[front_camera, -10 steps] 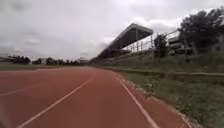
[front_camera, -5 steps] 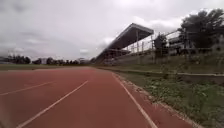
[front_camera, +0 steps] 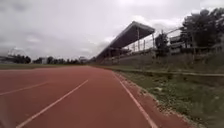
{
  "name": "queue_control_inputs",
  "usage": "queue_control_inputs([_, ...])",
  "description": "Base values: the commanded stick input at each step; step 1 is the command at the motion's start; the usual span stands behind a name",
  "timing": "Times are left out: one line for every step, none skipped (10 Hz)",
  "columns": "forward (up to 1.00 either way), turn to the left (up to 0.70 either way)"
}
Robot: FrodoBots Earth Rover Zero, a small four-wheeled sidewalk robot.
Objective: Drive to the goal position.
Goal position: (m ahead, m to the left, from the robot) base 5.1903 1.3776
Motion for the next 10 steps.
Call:
queue_control_inputs([0.70, 0.00])
queue_control_inputs([0.70, 0.00])
queue_control_inputs([0.70, 0.00])
queue_control_inputs([0.70, 0.00])
queue_control_inputs([0.70, 0.00])
queue_control_inputs([0.70, 0.00])
queue_control_inputs([0.70, 0.00])
queue_control_inputs([0.70, 0.00])
queue_control_inputs([0.70, 0.00])
queue_control_inputs([0.70, 0.00])
